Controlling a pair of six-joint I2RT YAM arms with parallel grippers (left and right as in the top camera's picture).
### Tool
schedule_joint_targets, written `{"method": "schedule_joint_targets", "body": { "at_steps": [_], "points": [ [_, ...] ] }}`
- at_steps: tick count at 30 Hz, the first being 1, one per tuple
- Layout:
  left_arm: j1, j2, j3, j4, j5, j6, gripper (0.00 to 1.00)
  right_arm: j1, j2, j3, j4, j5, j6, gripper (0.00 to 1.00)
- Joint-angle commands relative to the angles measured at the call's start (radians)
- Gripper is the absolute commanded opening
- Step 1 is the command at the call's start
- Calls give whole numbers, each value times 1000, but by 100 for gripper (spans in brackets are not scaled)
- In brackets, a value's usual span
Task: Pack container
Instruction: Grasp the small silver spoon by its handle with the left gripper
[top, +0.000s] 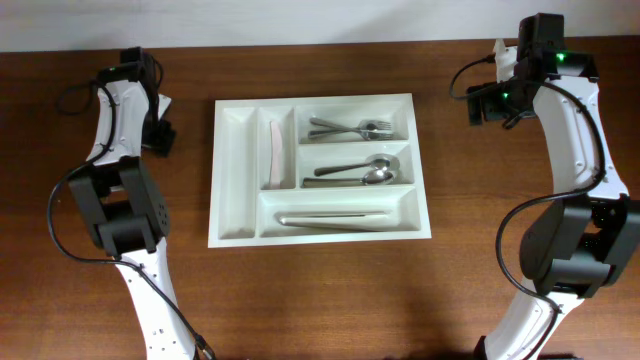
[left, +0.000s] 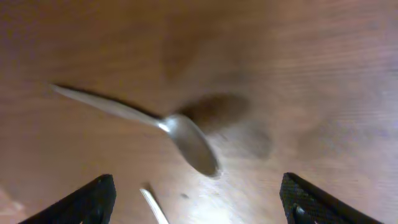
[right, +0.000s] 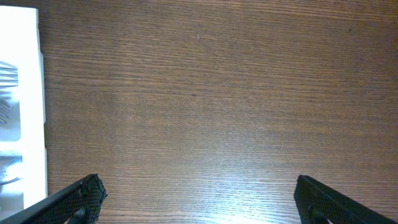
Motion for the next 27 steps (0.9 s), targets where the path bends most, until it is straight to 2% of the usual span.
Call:
{"method": "schedule_joint_targets", "body": {
  "at_steps": [1,6,8,15,27],
  "points": [
    [9,6,-1,47,-87,23,87,4,-20,3,1,1,-8,99],
    [9,6,-1,107,-140,23,87,4,-20,3,1,1,-8,99],
    [9,6,-1,117,-140,23,81,4,-20,3,1,1,-8,99],
    [9,10,-11,120,-95,19,79,4,-20,3,0,1,-8,99],
    [9,10,-168,210,-95,19,79,4,-20,3,1,1,-8,99]
  ]
}}
